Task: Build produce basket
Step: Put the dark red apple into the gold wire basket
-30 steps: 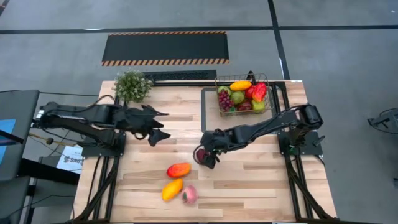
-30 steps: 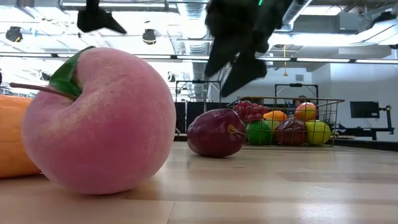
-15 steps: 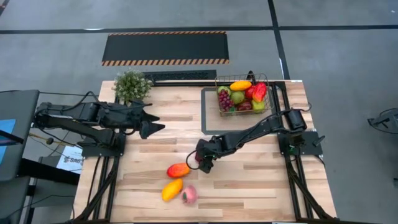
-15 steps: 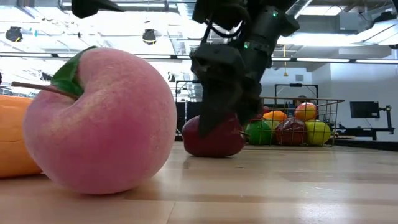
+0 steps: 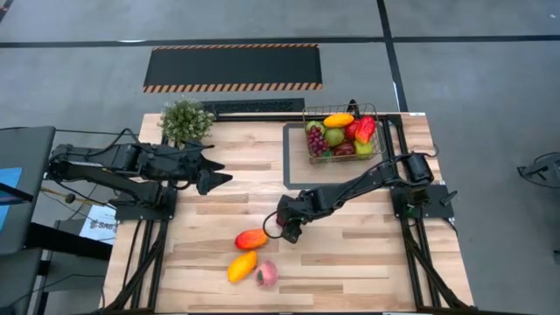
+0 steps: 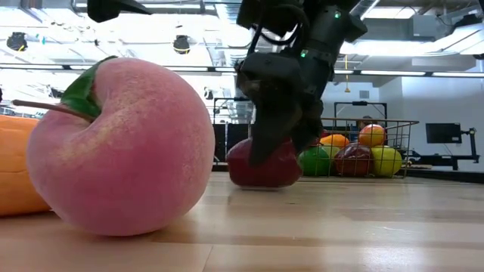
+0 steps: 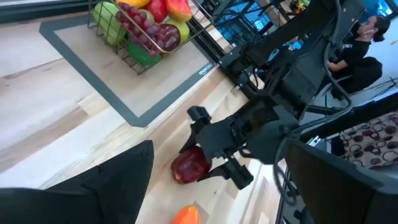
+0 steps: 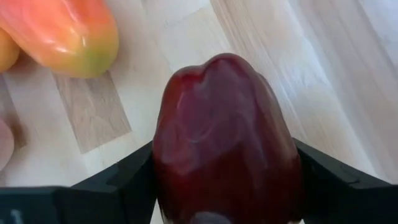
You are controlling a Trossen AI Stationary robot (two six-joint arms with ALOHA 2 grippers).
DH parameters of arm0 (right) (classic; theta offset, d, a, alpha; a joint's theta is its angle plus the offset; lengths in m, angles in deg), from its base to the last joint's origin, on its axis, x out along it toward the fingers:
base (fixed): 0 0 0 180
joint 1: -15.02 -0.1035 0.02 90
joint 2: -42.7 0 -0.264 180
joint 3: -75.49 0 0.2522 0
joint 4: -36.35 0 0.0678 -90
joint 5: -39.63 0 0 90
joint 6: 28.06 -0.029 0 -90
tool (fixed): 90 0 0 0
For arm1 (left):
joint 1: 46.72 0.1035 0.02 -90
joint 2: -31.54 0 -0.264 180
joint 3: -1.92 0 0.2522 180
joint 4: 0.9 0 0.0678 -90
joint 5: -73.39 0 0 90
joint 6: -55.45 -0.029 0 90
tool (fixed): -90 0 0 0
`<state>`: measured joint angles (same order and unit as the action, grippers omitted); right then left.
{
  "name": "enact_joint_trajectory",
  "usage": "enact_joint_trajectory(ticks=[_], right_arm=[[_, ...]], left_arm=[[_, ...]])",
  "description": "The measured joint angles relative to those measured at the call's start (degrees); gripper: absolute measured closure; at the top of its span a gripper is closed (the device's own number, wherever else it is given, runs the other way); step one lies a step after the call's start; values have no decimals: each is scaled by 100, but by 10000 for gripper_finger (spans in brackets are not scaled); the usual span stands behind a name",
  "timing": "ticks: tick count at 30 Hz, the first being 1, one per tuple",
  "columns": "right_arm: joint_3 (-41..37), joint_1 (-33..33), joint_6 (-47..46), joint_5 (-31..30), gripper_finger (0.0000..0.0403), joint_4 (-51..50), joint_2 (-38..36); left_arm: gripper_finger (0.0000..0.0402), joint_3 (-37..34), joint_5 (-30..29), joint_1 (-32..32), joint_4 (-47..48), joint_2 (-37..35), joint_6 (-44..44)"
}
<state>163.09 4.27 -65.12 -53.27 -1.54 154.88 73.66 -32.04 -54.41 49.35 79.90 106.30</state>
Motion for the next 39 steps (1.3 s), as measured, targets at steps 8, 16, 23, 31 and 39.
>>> enact_joint_trajectory(ticks=[8, 16, 23, 31, 39], right_arm=[[5, 324, 177, 9, 95, -295, -1030], [5, 1570, 262, -274, 93, -1033, -2380], [9, 2917, 261, -701, 92, -1961, -2932], [-24, 4057, 347, -722, 92, -2435, -2766], [-30, 4304, 1487, -685, 92, -3080, -2318]], left_arm=[[55, 0, -19, 0, 2, -1, 298], [55, 0, -156, 7, 2, -2, 345], [55, 0, -353, 7, 3, 0, 467], [55, 0, -610, 11, 7, 0, 515], [55, 0, -694, 11, 13, 0, 544]])
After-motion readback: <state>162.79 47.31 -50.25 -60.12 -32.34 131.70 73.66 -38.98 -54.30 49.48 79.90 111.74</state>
